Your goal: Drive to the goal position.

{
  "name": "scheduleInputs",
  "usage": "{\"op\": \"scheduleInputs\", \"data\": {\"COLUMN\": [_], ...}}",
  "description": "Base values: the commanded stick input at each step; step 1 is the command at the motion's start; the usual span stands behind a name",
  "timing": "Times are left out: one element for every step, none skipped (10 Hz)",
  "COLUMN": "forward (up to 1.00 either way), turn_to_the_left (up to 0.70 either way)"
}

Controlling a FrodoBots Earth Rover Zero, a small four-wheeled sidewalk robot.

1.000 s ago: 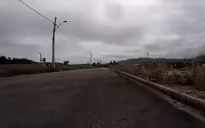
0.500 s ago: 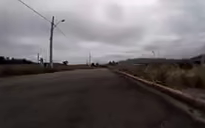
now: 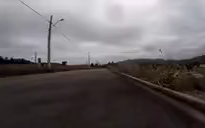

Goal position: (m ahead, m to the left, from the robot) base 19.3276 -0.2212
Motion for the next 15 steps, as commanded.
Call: {"op": "scheduleInputs", "data": {"forward": [0.7,0.7,0.7,0.7,0.7,0.7,0.7,0.7,0.7,0.7,0.7,0.7,0.7,0.7,0.7], "turn_to_the_left": [0.0,0.0,0.0,0.0,0.0,0.0,0.0,0.0,0.0,0.0,0.0,0.0,0.0,0.0,0.0]}}
